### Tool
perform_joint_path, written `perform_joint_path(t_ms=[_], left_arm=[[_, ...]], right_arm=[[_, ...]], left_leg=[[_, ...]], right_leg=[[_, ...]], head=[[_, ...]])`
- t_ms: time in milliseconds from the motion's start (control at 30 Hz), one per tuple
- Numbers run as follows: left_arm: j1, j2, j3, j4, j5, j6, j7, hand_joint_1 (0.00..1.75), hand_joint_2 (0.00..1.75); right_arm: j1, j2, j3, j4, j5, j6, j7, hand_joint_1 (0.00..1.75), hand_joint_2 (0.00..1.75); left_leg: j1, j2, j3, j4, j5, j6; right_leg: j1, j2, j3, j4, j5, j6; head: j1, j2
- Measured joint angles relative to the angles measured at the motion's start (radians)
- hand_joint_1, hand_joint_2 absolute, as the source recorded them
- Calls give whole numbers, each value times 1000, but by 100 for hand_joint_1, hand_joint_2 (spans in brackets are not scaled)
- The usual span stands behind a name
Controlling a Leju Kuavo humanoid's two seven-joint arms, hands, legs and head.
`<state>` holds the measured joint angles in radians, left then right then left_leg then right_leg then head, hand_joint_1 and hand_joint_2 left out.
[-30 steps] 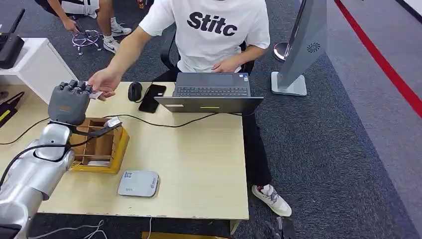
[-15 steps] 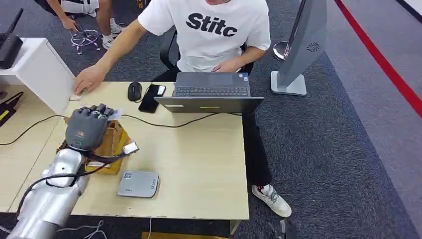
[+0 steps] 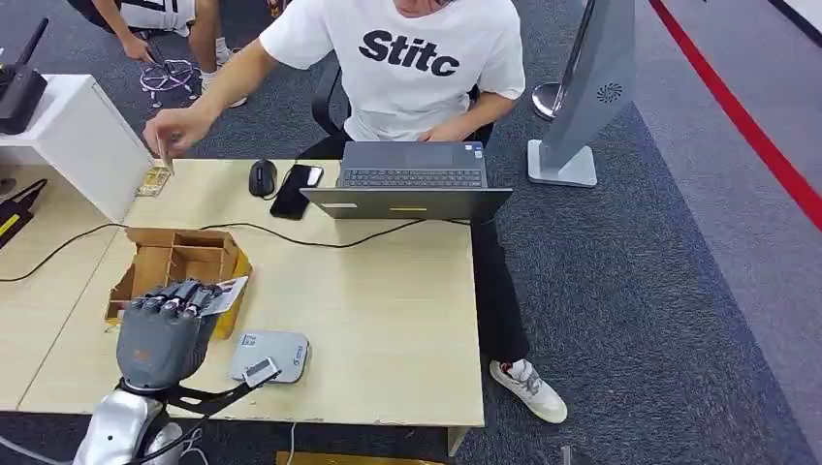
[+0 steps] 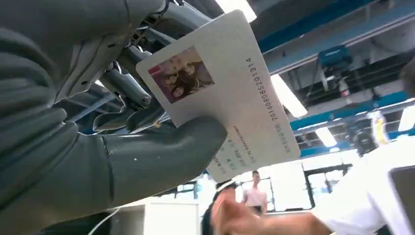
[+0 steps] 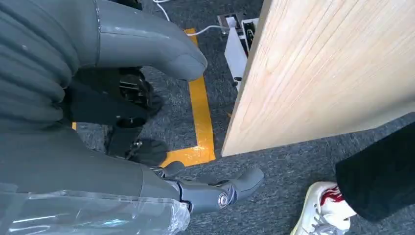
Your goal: Pass the card to the sensor for recognition and then transmit it.
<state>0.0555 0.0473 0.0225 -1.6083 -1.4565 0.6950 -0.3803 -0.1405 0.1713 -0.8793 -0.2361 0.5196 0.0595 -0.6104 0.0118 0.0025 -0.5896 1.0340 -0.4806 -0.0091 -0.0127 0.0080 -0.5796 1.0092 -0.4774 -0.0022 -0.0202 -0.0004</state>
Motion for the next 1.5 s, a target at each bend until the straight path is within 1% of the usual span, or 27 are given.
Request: perform_joint_path(t_ms=[100,200,300,400,500,600,700,967,1067,1300,1500], left_arm=[[16,-11,11,-9,2,0,2,175,175],[32,-31,29,-9,7,0,-24,175,175],[35,-46,40,0,-15,0,-25,175,175],[30,-53,66,45,-35,0,-37,175,175],[20,-57,91,107,-54,-1,-35,175,175],[15,-58,102,148,-60,-1,-33,175,175],[11,-58,106,176,-69,0,-15,175,175],[3,-58,106,219,-80,0,4,175,175],[-1,-58,103,230,-90,0,30,175,175],[-3,-48,67,251,-103,0,92,175,175],[-3,-46,63,253,-104,0,98,175,175]], right_arm=[[1,0,-5,0,0,0,0,0,175],[1,-1,-5,0,7,-7,0,0,175],[1,-1,-5,0,10,-13,5,0,175],[1,-1,-6,0,6,-5,1,0,175],[1,-1,-6,0,6,0,8,0,175],[0,-1,-7,0,5,5,8,0,175],[0,-1,-7,0,11,3,7,0,175],[0,-1,-7,0,16,-2,8,0,175],[-1,-1,-7,0,16,0,8,0,175],[-3,-1,-7,0,15,5,8,0,175],[-3,-1,-7,0,16,4,9,0,175]], left_leg=[[0,-1,0,0,0,0],[0,-1,0,0,0,0],[0,-2,0,0,0,0],[0,-2,0,0,0,0],[0,-2,0,0,0,0],[0,-2,0,0,0,0],[0,-2,0,0,0,0],[0,-2,0,0,0,0],[0,-2,0,0,0,0],[0,-2,0,0,0,0],[0,-2,0,0,0,0]], right_leg=[[0,-1,0,0,0,0],[0,-1,0,0,0,0],[0,-2,0,0,0,0],[0,-2,0,0,0,0],[0,-2,0,0,0,0],[0,-2,0,0,0,0],[0,-2,0,0,0,0],[0,-2,0,0,0,0],[0,-2,0,0,0,0],[0,-2,0,0,0,0],[0,-2,0,0,0,0]], head=[[0,0],[0,0],[1,0],[0,0],[0,0],[0,0],[0,0],[0,0],[0,0],[0,0],[0,0]])
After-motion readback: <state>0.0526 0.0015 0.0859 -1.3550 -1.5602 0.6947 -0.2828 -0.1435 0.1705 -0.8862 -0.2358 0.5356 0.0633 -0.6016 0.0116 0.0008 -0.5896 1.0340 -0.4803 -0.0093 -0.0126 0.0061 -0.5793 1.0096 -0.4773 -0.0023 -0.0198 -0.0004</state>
